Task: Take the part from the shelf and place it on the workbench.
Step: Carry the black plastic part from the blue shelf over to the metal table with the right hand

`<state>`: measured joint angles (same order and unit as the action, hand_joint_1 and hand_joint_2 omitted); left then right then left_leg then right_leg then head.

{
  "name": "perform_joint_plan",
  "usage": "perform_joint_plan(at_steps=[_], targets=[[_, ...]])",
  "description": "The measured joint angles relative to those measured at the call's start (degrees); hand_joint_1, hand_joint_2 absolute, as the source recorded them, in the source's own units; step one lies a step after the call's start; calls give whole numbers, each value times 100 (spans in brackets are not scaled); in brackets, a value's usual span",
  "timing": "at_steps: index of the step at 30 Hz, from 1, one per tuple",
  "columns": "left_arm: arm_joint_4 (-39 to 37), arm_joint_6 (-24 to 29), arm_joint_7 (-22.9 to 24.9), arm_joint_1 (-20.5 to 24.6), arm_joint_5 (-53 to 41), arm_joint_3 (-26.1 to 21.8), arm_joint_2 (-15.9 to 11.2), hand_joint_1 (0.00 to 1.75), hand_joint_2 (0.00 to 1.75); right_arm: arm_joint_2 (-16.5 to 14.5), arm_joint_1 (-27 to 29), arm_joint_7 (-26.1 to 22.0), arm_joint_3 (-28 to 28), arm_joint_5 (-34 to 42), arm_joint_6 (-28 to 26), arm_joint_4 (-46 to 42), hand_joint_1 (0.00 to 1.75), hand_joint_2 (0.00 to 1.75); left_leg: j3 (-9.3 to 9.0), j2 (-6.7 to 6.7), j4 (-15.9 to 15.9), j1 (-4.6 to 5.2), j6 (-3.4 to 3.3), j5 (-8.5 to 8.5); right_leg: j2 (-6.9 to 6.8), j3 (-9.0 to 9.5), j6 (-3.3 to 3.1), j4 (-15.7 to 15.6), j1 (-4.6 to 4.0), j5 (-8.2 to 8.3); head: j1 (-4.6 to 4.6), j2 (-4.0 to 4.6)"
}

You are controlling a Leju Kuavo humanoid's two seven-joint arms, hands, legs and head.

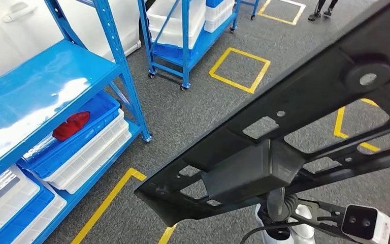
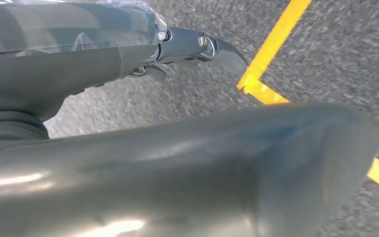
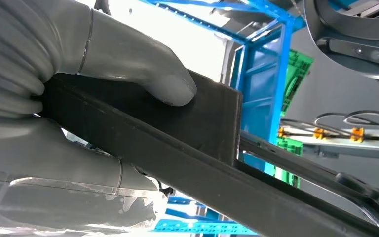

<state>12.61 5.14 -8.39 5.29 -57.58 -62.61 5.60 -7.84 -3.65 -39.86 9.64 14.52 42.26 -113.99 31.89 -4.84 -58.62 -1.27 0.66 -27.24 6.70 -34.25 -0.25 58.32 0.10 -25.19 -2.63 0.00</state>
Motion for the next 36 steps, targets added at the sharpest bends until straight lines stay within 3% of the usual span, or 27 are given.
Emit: perform_joint_plan(at_steps=[2, 4, 6, 8, 9, 10, 11, 13, 15, 17, 18, 20, 22, 23, 24, 25, 26, 28, 30, 32, 34, 36], targets=[[0, 36, -5, 8, 16, -1, 1, 0, 0, 3, 26, 2, 24, 11, 14, -5, 175, 175, -12, 133, 34, 10, -66, 23, 77, -39, 73, 6, 23, 15, 0, 0], [0, 41, -14, 16, 29, -1, -7, 0, 0, 4, 34, 0, 40, 13, 33, -15, 175, 175, -40, 284, 88, 6, -142, 50, -148, -164, 127, 242, 16, -125, 1, 0], [0, 53, -34, 11, 59, -2, -20, 0, 0, 5, 30, -1, 54, 13, 82, -19, 175, 175, -54, 443, 110, 25, -192, 48, -494, -508, 168, 914, 20, -456, 1, 0], [0, 89, -66, 4, 126, -12, -45, 0, 0, 4, 29, 1, 62, 20, 164, 1, 175, 175, -55, 604, 107, 49, -204, 32, -620, -846, 192, 1552, 47, -664, 1, 0], [0, 108, -85, 5, 170, -21, -61, 0, 0, 3, 24, 1, 64, 25, 208, 19, 175, 175, -60, 678, 106, 55, -202, 22, -643, -878, 191, 1603, 55, -621, 1, 0], [0, 120, -103, 9, 204, -34, -77, 0, 0, 1, 12, 1, 66, 30, 250, 40, 175, 175, -70, 745, 105, 60, -196, 11, -667, -789, 181, 1427, 59, -484, 1, 0], [0, 129, -118, 12, 232, -45, -92, 0, 0, -7, -9, 1, 68, 33, 289, 63, 175, 175, -87, 805, 105, 63, -186, -2, -722, -592, 159, 1061, 55, -290, 1, 0], [0, 146, -144, 15, 264, -63, -118, 0, 0, -46, -80, 1, 67, 13, 367, 111, 175, 175, -126, 909, 105, 78, -151, -36, -945, -175, 85, 282, 3, -37, 1, 0], [0, 159, -172, 14, 271, -77, -151, 0, 0, -109, -150, 1, 53, -43, 416, 158, 175, 175, -156, 1003, 112, 86, -91, -64, -1042, -25, 14, -20, -61, -10, 1, 0], [0, 162, -193, 22, 255, -88, -186, 0, 0, -160, -176, 1, 26, -86, 414, 188, 175, 175, -188, 1090, 129, 78, -25, -88, -913, -20, -45, -56, -60, 12, 0, 0], [0, 162, -201, 26, 249, -93, -210, 0, 0, -178, -181, 0, 12, -90, 403, 195, 175, 175, -195, 1050, 101, 70, 0, -126, -852, 4, -76, -99, -45, 31, 1, 0], [0, 164, -215, 20, 250, -109, -251, 0, 0, -215, -202, -2, -8, -82, 382, 207, 175, 175, -51, 812, -274, 51, 31, -369, -734, 59, -139, -176, -8, 71, 0, 0], [0, 168, -224, -5, 260, -136, -287, 0, 0, -243, -218, -3, -22, -78, 377, 232, 175, 175, 328, 580, -1055, 41, 50, -724, -601, 70, -170, -181, -19, 73, 1, 0], [0, 171, -224, -17, 266, -146, -306, 0, 0, -248, -217, -2, -30, -77, 378, 246, 175, 175, 508, 541, -1376, 40, 60, -814, -521, 71, -172, -176, -24, 70, 1, 0], [0, 173, -224, -24, 270, -156, -322, 0, 0, -250, -215, -2, -36, -77, 379, 259, 175, 175, 608, 526, -1508, 39, 67, -787, -438, 73, -170, -166, -26, 65, 1, 0], [0, 178, -224, -26, 275, -161, -337, 0, 0, -250, -214, -1, -42, -77, 377, 270, 175, 175, 593, 513, -1395, 36, 71, -636, -355, 77, -161, -150, -24, 57, 0, 0], [0, 190, -227, -25, 279, -164, -349, 0, 0, -250, -214, -1, -46, -78, 369, 278, 175, 175, 476, 474, -1073, 27, 71, -402, -275, 85, -147, -127, -19, 41, 0, 0], [0, 225, -244, -26, 295, -179, -371, 0, 0, -254, -216, -1, -48, -93, 302, 286, 175, 175, 164, 221, -312, -7, 69, -32, -130, 77, -100, -53, -13, -3, 1, 0], [0, 252, -268, -24, 330, -199, -395, 0, 0, -270, -213, 0, -41, -148, 177, 288, 175, 175, 28, 48, 12, -18, 46, 44, -10, 29, -38, -4, -4, -19, 0, 0], [1, 259, -290, -9, 385, -220, -422, 0, 0, -283, -203, 1, -23, -213, 43, 286, 175, 175, 19, 138, 36, -4, -17, 54, 98, -8, 35, -9, 13, -1, 0, 0], [3, 260, -309, 4, 432, -259, -444, 0, 0, -285, -199, 0, 11, -241, -77, 284, 175, 175, -9, 274, 87, -5, -95, 84, -64, -85, 93, 131, 9, -88, 0, 0], [4, 260, -326, -9, 423, -299, -463, 0, 0, -291, -191, -1, 51, -255, -168, 281, 175, 175, -29, 425, 117, 9, -147, 90, -422, -363, 130, 686, 7, -383, 0, 0]])
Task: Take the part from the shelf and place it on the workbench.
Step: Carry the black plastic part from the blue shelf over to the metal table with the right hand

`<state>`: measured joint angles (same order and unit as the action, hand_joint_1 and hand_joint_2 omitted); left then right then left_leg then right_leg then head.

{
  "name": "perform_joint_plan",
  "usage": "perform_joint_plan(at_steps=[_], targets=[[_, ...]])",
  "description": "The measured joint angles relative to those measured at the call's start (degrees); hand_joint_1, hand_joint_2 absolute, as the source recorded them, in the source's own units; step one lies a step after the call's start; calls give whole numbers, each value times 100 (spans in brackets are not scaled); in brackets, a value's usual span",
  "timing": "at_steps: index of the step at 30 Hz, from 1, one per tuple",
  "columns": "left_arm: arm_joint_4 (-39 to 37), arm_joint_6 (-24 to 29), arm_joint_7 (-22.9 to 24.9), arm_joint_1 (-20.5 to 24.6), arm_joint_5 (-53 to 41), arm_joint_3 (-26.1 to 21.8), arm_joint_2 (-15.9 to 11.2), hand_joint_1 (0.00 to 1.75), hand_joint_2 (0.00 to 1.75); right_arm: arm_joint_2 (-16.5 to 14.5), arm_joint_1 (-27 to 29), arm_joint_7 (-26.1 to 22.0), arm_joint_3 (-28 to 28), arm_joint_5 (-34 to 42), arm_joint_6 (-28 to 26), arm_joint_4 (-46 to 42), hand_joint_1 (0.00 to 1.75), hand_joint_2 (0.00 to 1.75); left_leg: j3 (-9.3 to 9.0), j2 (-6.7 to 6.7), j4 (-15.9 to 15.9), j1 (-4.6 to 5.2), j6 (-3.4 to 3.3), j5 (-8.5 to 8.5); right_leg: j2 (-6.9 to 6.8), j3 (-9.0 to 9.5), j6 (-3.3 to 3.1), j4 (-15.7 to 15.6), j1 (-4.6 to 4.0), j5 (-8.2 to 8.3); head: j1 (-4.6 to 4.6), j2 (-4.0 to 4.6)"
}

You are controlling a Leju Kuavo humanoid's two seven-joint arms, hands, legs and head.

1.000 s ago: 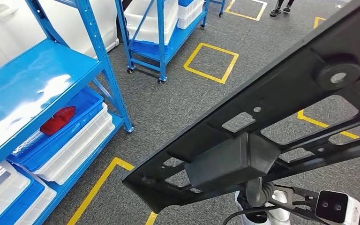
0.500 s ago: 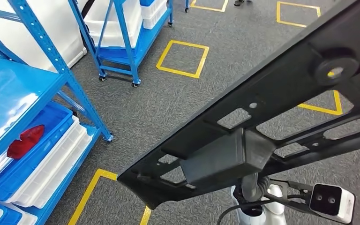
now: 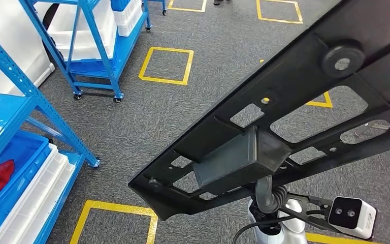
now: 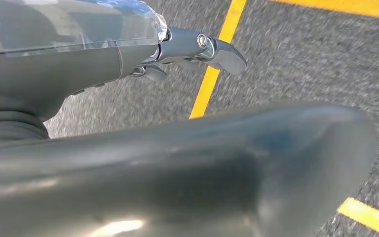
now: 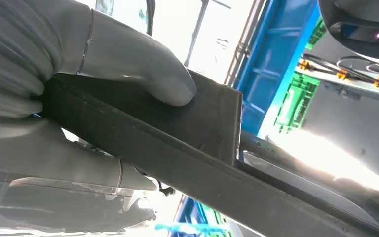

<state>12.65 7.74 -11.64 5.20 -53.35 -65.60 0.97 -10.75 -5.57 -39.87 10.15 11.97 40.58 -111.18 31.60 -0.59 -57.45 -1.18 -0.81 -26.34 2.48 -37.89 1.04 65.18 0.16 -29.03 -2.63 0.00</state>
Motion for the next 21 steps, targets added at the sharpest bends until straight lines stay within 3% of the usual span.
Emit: perform_joint_plan(at_steps=[2, 3, 4, 5, 7, 9, 12, 14, 16, 18, 19, 21], targets=[[1, -3, -11, -21, -49, -12, -24, 0, 0, -7, 46, 0, 17, -35, -57, -1, 175, 175, -3, 156, -1, 26, -21, -17, -177, -381, 27, 730, 22, -281, 1, 0], [1, -9, -13, -23, -74, -12, -35, 0, 0, -8, 84, 1, 17, -59, -75, -9, 175, 175, -8, 234, -2, 34, -23, -28, -207, -478, 32, 904, 31, -294, 1, 0], [1, -21, -13, -18, -101, -11, -46, 0, 0, -9, 124, 1, 16, -79, -87, -28, 175, 175, -17, 307, -3, 39, -21, -41, -227, -464, 27, 861, 35, -208, 1, 0], [1, -36, -12, -10, -126, -10, -54, 0, 0, -12, 162, 1, 14, -91, -92, -61, 175, 175, -34, 371, -3, 43, -14, -56, -260, -328, 13, 592, 33, -37, 1, 0], [1, -65, -11, 5, -173, -7, -67, 0, 0, -36, 225, 1, 9, -102, -77, -150, 175, 175, -81, 482, -4, 59, 22, -96, -481, 102, -51, -215, -16, 289, 1, 0], [1, -90, -10, 10, -192, -5, -87, 0, 0, -82, 261, 0, 5, -119, -40, -228, 175, 175, -121, 585, -5, 77, 79, -136, -637, 330, -125, -663, -85, 389, 1, 0], [1, -119, -13, 46, -192, -5, -116, 0, 0, -143, 316, 0, -8, -161, 9, -309, 175, 175, -175, 707, -3, 72, 166, -191, -471, 341, -203, -733, -100, 387, 0, 0], [1, -128, -18, 70, -192, -4, -131, 0, 0, -189, 334, -3, -19, -172, 34, -352, 175, 175, -95, 498, -251, 54, 208, -370, -346, 382, -267, -789, -63, 411, 0, 0], [1, -134, -20, 50, -193, -3, -150, 0, 0, -231, 342, -5, -26, -172, 45, -369, 175, 175, 237, 208, -943, 44, 224, -716, -217, 403, -312, -805, -51, 417, -1, 0], [1, -135, -13, 17, -193, -4, -171, 0, 0, -246, 361, -3, -37, -175, 49, -370, 175, 175, 597, 119, -1585, 44, 236, -903, -54, 405, -325, -799, -57, 416, -1, 0], [1, -134, -5, 10, -194, -4, -176, 0, 0, -246, 369, -2, -43, -179, 48, -370, 175, 175, 659, 107, -1635, 44, 239, -832, 32, 410, -324, -793, -58, 414, -1, 0], [1, -134, 11, 14, -196, -5, -184, 0, 0, -249, 374, -2, -49, -197, 35, -373, 175, 175, 486, 25, -1124, 29, 237, -423, 191, 427, -303, -765, -51, 400, -2, 0]])
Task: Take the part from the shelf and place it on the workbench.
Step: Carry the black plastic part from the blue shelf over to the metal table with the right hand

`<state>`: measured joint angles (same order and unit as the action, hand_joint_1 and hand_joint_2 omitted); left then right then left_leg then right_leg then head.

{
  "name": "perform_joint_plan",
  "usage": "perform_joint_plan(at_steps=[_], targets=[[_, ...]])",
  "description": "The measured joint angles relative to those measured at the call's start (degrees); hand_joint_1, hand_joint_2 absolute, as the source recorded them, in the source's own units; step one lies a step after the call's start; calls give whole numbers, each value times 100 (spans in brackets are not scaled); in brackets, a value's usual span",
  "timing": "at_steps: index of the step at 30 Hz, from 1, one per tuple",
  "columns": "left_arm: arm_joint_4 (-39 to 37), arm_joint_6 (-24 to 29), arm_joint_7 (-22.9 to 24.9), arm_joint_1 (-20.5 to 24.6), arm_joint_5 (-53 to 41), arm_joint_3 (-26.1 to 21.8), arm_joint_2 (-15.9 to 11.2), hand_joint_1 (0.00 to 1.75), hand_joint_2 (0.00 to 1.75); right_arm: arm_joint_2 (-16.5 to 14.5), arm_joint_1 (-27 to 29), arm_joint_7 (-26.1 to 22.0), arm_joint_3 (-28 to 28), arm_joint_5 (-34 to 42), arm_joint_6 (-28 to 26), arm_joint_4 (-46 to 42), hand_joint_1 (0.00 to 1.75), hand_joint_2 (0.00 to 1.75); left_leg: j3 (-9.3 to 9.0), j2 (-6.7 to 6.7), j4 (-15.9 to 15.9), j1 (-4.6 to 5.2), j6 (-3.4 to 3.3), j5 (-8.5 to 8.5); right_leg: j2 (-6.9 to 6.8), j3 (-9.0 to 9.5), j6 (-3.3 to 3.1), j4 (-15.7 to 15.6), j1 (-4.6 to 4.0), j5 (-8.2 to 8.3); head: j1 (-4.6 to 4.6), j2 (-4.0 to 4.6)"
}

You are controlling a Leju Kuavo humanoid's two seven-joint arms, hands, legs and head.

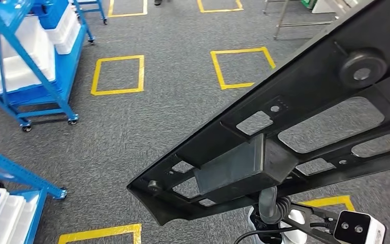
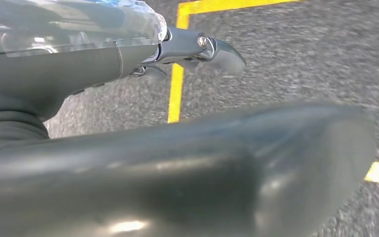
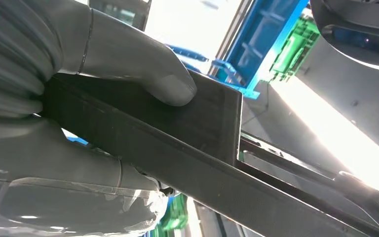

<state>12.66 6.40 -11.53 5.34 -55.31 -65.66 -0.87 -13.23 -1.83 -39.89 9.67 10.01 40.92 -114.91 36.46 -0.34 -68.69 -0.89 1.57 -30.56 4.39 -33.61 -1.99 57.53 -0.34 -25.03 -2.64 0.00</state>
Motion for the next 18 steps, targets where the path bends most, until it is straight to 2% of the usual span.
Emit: perform_joint_plan(at_steps=[1, 2, 3, 4, 6, 7, 8, 10, 11, 12, 13, 14, 15, 17, 18], targets=[[0, -2, 7, 3, -2, 1, -4, 0, 0, -1, -2, -1, 0, -18, -18, -1, 175, 175, -157, -151, 383, -19, -4, 197, 72, -2, 21, 26, 4, -14, 1, 0], [0, -4, 11, 5, -3, 1, -8, 0, 0, -1, -5, -1, 3, -41, -47, -3, 175, 175, -290, -302, 703, -38, -9, 323, 144, -21, 49, 63, 4, -29, 1, 0], [0, -10, 11, 1, -5, 2, -10, 0, 0, -1, -8, 1, 7, -63, -78, -4, 175, 175, -369, -423, 904, -49, -18, 378, 213, -51, 83, 93, 9, -35, 2, 0], [0, -22, 9, -1, -15, 2, -11, 0, 0, 0, -10, 2, 10, -79, -110, -6, 175, 175, -397, -483, 982, -48, -38, 369, 282, -85, 120, 109, 17, -31, 2, 0], [0, -63, -5, 9, -45, 8, -1, 0, 0, 7, -4, 4, 7, -90, -154, -26, 175, 175, -403, -362, 1016, -36, -103, 385, 381, -134, 195, 116, 39, -13, 1, 0], [0, -85, -13, 25, -65, 13, 7, 0, 0, 14, 0, 2, -6, -89, -152, -43, 175, 175, -413, -291, 1038, -35, -144, 399, 302, -160, 224, 161, 36, -43, 2, 0], [0, -100, -16, 41, -82, 17, 18, 0, 0, 20, 1, 1, -21, -91, -134, -63, 175, 175, -423, -214, 1061, -35, -183, 413, 154, -229, 248, 302, 29, -130, 2, 0], [0, -111, 1, 48, -103, 20, 35, 0, 0, 33, 5, -3, -50, -129, -81, -84, 175, 175, -435, -50, 1082, -16, -234, 413, -224, -533, 281, 923, 22, -457, 3, 0], [0, -112, 16, 41, -108, 20, 43, 0, 0, 40, 10, -2, -56, -158, -69, -87, 175, 175, -435, 40, 1081, -2, -247, 406, -321, -734, 296, 1313, 32, -623, 2, 0], [0, -114, 37, 35, -108, 20, 53, 0, 0, 51, 17, -2, -59, -184, -75, -87, 175, 175, -435, 130, 1079, 9, -254, 399, -370, -890, 306, 1611, 44, -716, 2, 0], [0, -114, 57, 32, -105, 20, 65, 0, 0, 65, 21, -1, -60, -200, -90, -87, 175, 175, -437, 217, 1079, 17, -256, 390, -397, -949, 310, 1721, 54, -706, 2, 0], [0, -114, 77, 34, -97, 20, 81, 0, 0, 80, 22, 0, -58, -202, -109, -87, 175, 175, -445, 293, 1079, 23, -253, 380, -420, -888, 304, 1602, 59, -596, 2, 0], [0, -112, 95, 36, -88, 20, 102, 0, 0, 97, 16, 0, -53, -200, -134, -87, 175, 175, -461, 363, 1079, 27, -246, 368, -472, -702, 285, 1262, 55, -411, 2, 0], [0, -108, 111, 40, -67, 20, 150, 0, 0, 130, -26, 1, -20, -197, -188, -85, 175, 175, -503, 479, 1080, 39, -214, 337, -730, -253, 211, 447, 1, -125, 2, 0], [0, -108, 115, 40, -59, 20, 170, 0, 0, 145, -61, 1, 7, -196, -216, -83, 175, 175, -520, 531, 1080, 43, -190, 322, -835, -111, 172, 186, -36, -67, 2, 0]])
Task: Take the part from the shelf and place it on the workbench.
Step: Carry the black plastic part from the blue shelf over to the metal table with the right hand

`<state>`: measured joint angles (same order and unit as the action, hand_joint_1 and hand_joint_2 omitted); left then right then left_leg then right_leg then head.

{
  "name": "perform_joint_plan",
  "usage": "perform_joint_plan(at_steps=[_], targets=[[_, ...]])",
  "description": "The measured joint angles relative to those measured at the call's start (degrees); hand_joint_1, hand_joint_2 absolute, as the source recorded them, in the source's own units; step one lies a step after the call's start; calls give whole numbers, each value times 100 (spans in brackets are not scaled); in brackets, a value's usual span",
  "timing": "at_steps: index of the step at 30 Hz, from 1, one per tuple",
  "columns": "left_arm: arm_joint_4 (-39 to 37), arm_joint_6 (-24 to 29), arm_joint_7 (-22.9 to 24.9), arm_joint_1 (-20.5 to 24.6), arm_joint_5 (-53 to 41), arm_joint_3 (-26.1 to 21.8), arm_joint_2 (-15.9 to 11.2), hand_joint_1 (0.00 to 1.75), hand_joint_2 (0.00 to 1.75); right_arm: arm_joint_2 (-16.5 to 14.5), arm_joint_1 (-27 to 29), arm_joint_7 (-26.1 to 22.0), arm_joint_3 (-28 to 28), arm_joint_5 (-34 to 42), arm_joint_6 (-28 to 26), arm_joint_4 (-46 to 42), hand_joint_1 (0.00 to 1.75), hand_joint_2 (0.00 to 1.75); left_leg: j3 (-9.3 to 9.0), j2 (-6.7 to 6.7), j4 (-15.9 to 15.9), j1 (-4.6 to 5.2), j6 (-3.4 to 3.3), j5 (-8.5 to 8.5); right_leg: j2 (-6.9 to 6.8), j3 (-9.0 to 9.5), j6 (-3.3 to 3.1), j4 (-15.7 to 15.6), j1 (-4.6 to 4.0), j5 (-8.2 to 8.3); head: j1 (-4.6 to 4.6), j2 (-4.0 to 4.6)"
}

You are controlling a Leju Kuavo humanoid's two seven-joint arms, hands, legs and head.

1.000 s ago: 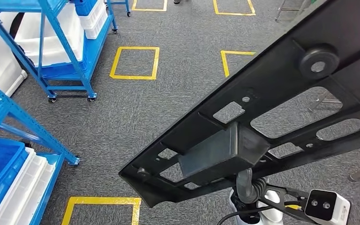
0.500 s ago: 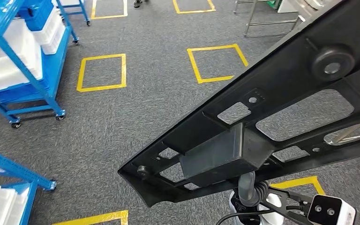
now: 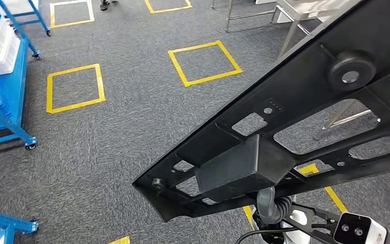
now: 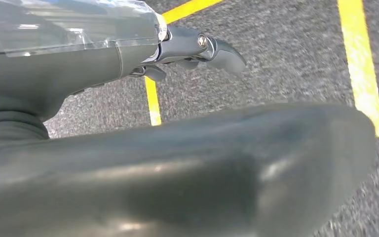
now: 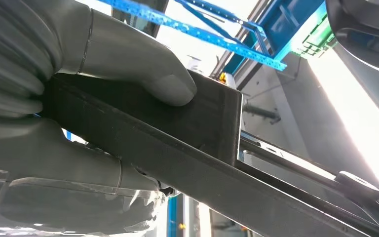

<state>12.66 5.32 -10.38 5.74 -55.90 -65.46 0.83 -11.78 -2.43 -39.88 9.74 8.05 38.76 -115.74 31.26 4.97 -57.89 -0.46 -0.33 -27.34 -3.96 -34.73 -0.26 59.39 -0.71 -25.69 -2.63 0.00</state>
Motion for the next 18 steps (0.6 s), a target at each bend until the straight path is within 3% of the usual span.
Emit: perform_joint_plan(at_steps=[1, 3, 5, 7, 9, 10, 11, 12, 14, 16, 18], targets=[[0, 1, 4, 1, 10, -1, 19, 0, 0, 16, -35, 1, 30, 5, -28, 4, 175, 175, -15, 51, 2, 2, 27, -12, -55, 51, -31, -109, -33, -1, 0, 0], [0, 1, 9, 14, 48, -2, 49, 0, 0, 54, -79, 1, 85, 23, -69, 16, 175, 175, -46, 150, 19, -1, 84, -33, 59, 61, -76, -153, -42, 13, -1, 0], [-1, -2, 3, 38, 96, -8, 75, 0, 0, 93, -126, 1, 148, 51, -94, 41, 175, 175, -26, -28, -119, -13, 135, -147, 190, 114, -125, -239, 3, 58, -1, 0], [-2, -3, -2, 35, 122, -18, 93, 0, 0, 124, -205, 2, 225, 68, -136, 84, 175, 175, 221, -346, -690, -27, 166, -461, 319, 151, -166, -288, 35, 83, -1, 0], [-2, -1, 0, 0, 128, -23, 102, 0, 0, 160, -250, 3, 289, 69, -189, 131, 175, 175, 603, -446, -1430, -30, 187, -751, 477, 152, -181, -280, 38, 81, -1, 0], [-2, -1, 1, -13, 128, -24, 103, 0, 0, 182, -255, 3, 312, 69, -208, 152, 175, 175, 714, -455, -1601, -32, 196, -753, 564, 154, -177, -271, 39, 78, -1, 0], [-2, -1, 1, -20, 129, -24, 104, 0, 0, 202, -259, 3, 331, 68, -218, 171, 175, 175, 719, -462, -1543, -37, 203, -634, 647, 158, -168, -257, 44, 72, -2, 0], [-2, -1, 1, -21, 130, -24, 104, 0, 0, 220, -265, 3, 345, 68, -224, 187, 175, 175, 611, -490, -1255, -48, 207, -419, 728, 164, -152, -238, 53, 60, -1, 0], [-2, -1, 0, -21, 129, -25, 107, 0, 0, 247, -285, 3, 365, 67, -239, 207, 175, 175, 279, -726, -454, -87, 212, -33, 872, 150, -99, -171, 62, 22, 0, 0], [-2, -1, 4, -23, 127, -27, 113, 0, 0, 267, -307, 6, 382, 59, -270, 217, 175, 175, 115, -936, -64, -105, 187, 67, 998, 92, -30, -117, 72, 9, -1, 0], [-2, -4, 15, -18, 124, -28, 123, 0, 0, 296, -325, 9, 406, 45, -335, 223, 175, 175, 107, -891, -48, -91, 124, 59, 1116, 45, 43, -117, 89, 31, -1, 0]])
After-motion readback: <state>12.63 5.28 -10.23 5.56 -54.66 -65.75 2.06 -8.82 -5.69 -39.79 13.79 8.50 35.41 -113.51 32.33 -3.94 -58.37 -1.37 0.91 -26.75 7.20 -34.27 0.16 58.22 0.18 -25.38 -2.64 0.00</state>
